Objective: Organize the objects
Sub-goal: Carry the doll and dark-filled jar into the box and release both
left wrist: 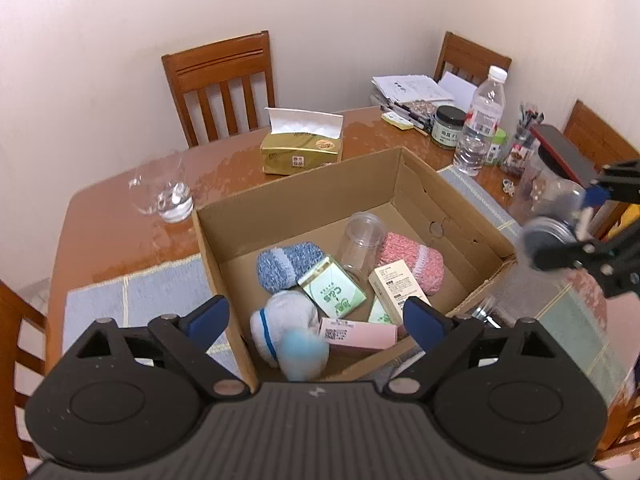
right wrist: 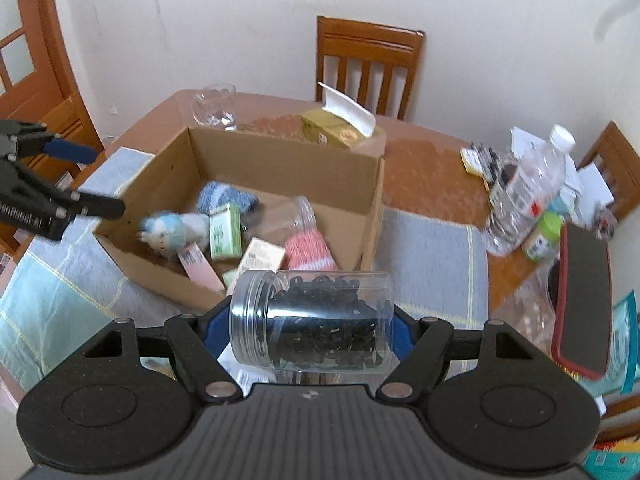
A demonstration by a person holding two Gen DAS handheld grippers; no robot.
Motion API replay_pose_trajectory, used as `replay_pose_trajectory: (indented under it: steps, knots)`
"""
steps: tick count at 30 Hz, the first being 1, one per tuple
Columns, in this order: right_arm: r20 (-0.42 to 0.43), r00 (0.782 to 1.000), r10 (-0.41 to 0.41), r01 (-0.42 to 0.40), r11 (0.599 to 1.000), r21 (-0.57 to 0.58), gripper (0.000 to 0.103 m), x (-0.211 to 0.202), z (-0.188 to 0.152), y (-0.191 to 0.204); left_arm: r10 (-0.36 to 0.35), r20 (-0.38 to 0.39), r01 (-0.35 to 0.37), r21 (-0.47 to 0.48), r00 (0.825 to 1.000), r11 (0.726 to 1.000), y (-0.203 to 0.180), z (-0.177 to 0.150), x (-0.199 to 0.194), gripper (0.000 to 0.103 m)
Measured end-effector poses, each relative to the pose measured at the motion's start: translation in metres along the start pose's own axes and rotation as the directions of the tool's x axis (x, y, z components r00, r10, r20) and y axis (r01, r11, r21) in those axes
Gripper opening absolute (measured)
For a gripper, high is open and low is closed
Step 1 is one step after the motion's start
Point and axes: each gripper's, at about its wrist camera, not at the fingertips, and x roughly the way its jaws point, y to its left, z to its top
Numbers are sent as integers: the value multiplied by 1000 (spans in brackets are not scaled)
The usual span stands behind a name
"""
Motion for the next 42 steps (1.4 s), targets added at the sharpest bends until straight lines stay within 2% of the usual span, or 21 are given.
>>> replay_pose_trajectory:
  steps: [3, 8, 13, 16, 22, 26, 29, 31, 33, 35, 42]
  knots:
    - [9, 1000, 17, -16, 999, -30, 79, 6, 15, 7, -11, -1, 11, -36, 1000, 999, 8, -8, -3, 96]
    - [16, 998, 58, -56, 993, -99, 79, 21, 41, 26, 27, 5, -26, -78, 1000, 997, 20, -22, -12, 99]
    - [9, 994, 106, -103, 982, -160, 79, 42, 70, 49, 27, 1, -27, -138, 1000, 990, 32, -36, -16, 99]
    - [2, 992, 129, -126, 973, -191, 79, 58, 87, 64, 89, -12, -90, -155, 996, 984, 38, -44, -16, 99]
    - [-9, 986, 164, -162, 958, -236, 79, 91, 118, 91, 122, -21, -123, -205, 992, 971, 58, -59, -18, 99]
    - [-20, 987, 158, -158, 949, -275, 79, 111, 135, 109, 190, -26, -191, -215, 981, 958, 69, -66, -19, 99]
    - [-20, 986, 164, -162, 941, -297, 79, 121, 144, 121, 192, -35, -195, -234, 981, 952, 77, -70, -19, 99]
    - [-20, 988, 156, -155, 942, -296, 83, 129, 149, 125, 182, -39, -186, -246, 983, 951, 80, -73, -18, 99]
    - [-23, 991, 135, -136, 947, -291, 94, 134, 150, 127, 181, -43, -186, -243, 983, 952, 81, -74, -17, 99]
    - [-12, 990, 138, -135, 949, -285, 100, 132, 148, 125, 188, -44, -193, -229, 981, 954, 80, -73, -16, 99]
    - [-14, 993, 119, -118, 961, -251, 103, 123, 138, 110, 166, -41, -171, -219, 985, 961, 70, -68, -15, 100]
